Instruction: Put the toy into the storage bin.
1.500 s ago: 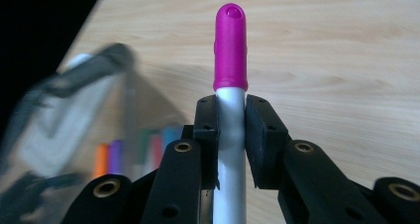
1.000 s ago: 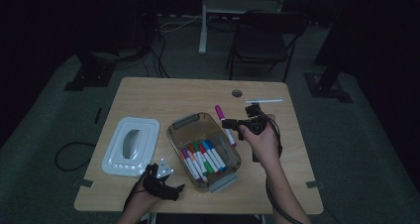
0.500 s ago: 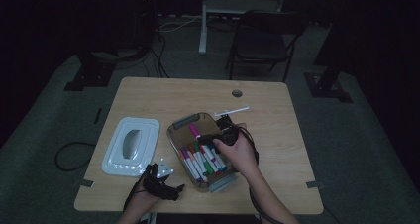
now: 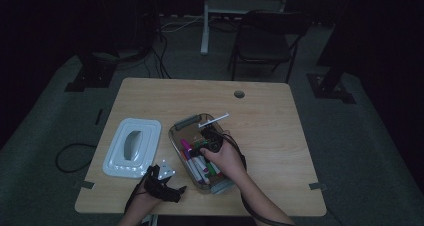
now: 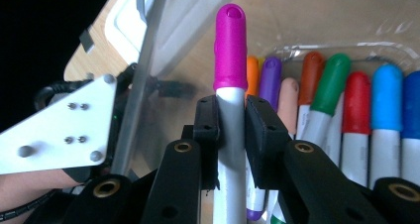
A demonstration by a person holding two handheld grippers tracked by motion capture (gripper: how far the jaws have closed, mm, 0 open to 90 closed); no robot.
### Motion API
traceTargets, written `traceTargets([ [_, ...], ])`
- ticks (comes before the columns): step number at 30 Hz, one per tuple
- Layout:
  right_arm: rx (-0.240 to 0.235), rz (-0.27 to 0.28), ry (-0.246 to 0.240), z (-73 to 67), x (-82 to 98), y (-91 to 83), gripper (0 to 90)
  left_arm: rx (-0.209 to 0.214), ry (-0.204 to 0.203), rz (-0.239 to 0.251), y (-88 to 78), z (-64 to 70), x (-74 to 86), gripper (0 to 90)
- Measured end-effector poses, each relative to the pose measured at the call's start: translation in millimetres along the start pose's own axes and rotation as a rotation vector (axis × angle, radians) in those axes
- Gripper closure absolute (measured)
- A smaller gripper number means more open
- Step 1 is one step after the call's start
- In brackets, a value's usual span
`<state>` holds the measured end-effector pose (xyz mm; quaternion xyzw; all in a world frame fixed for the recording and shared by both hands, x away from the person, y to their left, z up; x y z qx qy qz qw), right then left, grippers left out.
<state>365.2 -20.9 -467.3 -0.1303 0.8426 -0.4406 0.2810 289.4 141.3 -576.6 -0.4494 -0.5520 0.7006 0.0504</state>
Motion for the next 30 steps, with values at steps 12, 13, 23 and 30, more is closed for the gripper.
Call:
traceTargets([
  [12,0.02,-0.089,-0.016,-7.5,-8.2,17.5,76.6,0.0,0.001,0.0,0.0,0.0,0.0,0.7],
  [13,0.023,-0.107,-0.013,-7.1,-8.8,23.5,76.6,0.001,0.0,0.0,0.0,0.0,0.0,0.6],
  [23,0.059,-0.222,-0.008,0.2,-7.0,50.3,75.9,0.0,0.001,0.0,0.0,0.0,0.0,0.6],
  [30,0.055,-0.205,-0.03,-0.5,-7.5,45.4,69.4,0.0,0.0,0.001,0.1,0.0,0.0,0.6],
])
Point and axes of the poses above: each handheld gripper's, and its own axes: y roughly forward along the jaws, x roughly out of its underside, z roughly to its right, the point moved 4 cm from there along y, roughly forward along the jaws, and after that the axes turned 8 degrees about -z, right-handed, at the moved point
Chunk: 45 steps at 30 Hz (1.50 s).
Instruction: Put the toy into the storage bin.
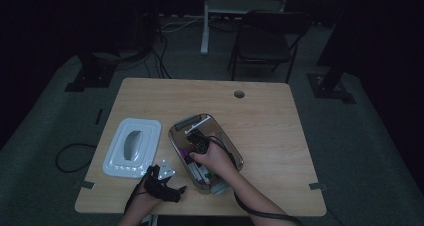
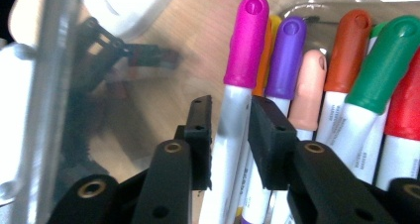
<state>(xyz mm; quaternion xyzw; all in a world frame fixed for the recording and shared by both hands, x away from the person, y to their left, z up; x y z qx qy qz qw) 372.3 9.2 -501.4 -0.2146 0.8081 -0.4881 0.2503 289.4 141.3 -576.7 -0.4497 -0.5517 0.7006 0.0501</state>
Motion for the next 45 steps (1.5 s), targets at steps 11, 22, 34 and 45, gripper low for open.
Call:
traceTargets([
  [11,-0.001,0.149,-0.045,8.5,13.1,-54.8,61.1,0.001,0.0,-0.002,-0.2,0.0,0.0,0.6],
  [22,-0.008,0.345,0.03,48.4,30.9,-127.0,58.6,0.001,0.0,-0.002,-0.1,0.0,0.0,0.6],
  [34,0.057,0.385,0.172,113.3,44.7,-133.4,56.1,-0.001,0.0,0.0,0.1,0.0,0.0,0.6],
  [45,0.08,0.268,0.241,156.4,47.6,-69.5,56.6,0.0,-0.001,0.001,0.1,0.1,0.0,0.6],
])
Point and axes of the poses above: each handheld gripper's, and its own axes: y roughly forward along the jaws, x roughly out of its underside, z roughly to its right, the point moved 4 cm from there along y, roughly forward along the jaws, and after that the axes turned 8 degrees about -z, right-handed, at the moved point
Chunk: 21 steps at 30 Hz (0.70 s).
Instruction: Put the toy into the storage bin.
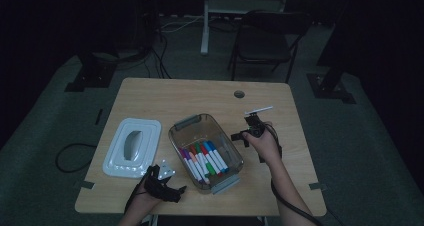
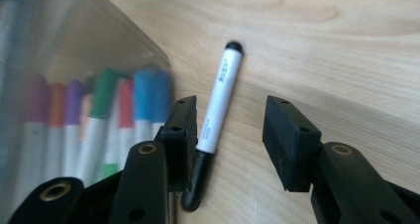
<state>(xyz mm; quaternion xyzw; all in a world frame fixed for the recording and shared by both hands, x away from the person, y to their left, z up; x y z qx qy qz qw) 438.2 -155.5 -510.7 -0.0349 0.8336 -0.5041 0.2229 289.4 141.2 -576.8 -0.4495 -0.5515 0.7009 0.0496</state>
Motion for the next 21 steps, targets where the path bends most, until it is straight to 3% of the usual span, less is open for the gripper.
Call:
traceTargets([
  [9,0.021,-0.066,-0.007,-3.4,-0.2,38.4,58.6,0.0,0.0,-0.001,-0.1,0.0,0.0,0.6],
  [21,0.082,-0.091,-0.002,-4.8,-1.2,47.4,62.8,0.0,0.0,-0.001,-0.1,0.0,0.0,0.6],
])
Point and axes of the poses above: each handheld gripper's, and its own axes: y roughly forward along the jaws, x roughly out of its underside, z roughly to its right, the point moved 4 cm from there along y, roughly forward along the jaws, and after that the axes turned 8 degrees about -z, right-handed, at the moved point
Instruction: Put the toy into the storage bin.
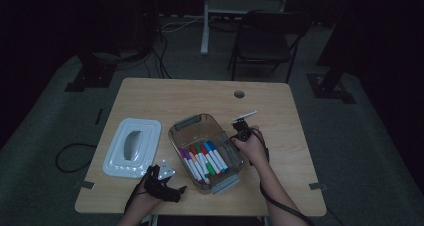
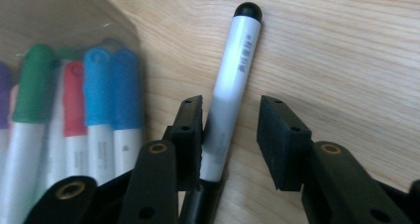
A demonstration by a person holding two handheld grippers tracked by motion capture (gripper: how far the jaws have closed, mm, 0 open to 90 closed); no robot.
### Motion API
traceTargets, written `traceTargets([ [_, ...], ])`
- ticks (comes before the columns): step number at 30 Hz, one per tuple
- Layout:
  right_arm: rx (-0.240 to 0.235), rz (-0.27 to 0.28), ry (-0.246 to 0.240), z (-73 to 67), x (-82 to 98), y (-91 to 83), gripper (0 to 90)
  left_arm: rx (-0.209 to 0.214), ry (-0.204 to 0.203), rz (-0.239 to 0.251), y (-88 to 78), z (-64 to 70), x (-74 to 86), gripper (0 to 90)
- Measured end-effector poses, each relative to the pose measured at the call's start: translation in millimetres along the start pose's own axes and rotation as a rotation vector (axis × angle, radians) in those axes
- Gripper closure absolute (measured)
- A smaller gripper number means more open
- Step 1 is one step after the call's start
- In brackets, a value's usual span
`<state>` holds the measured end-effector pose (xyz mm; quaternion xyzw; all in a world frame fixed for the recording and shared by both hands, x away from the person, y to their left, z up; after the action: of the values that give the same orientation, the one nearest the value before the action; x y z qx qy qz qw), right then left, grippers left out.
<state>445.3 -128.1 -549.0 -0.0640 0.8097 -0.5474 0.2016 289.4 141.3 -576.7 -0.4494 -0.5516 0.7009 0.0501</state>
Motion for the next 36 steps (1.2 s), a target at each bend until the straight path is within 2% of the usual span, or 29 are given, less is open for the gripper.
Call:
traceTargets([
  [3,0.018,-0.006,0.01,2.8,1.5,-1.3,69.0,0.0,0.0,0.0,0.0,0.0,0.0,0.6],
  [9,0.058,-0.01,0.019,7.4,3.4,-3.6,73.9,0.0,0.0,0.0,0.0,0.0,0.0,0.6],
  [12,0.049,-0.007,0.052,9.9,3.9,-4.8,76.4,0.0,0.0,0.001,0.1,0.0,0.0,0.6],
  [15,0.016,0.021,0.096,12.6,4.1,-11.4,76.5,0.0,0.0,0.0,0.0,0.0,0.0,0.6],
  [18,-0.001,0.047,0.116,15.1,4.0,-25.0,76.5,0.0,0.0,0.0,0.0,0.0,0.0,0.6],
  [21,-0.011,0.082,0.115,16.1,3.2,-43.9,76.5,0.0,0.0,0.0,0.0,0.0,0.0,0.6],
  [26,-0.046,0.143,0.121,11.3,4.1,-76.4,76.5,0.0,0.0,0.0,0.0,0.0,0.0,0.6],
  [32,-0.095,0.22,0.083,-3.6,5.5,-113.0,76.5,-0.001,0.001,0.0,0.0,-0.1,-0.1,0.6],
  [36,-0.141,0.25,0.031,-23.7,7.4,-131.0,76.5,-0.001,0.001,0.0,0.0,-0.1,-0.1,0.6],
])
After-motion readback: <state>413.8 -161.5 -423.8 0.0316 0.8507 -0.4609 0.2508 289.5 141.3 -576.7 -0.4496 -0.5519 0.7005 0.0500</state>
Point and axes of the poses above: each handheld gripper's, and its own axes: y roughly forward along the jaws, x roughly out of its underside, z roughly to its right, the point moved 4 cm from there along y, roughly forward along the jaws, and after that the axes turned 8 degrees about -z, right-handed, at the moved point
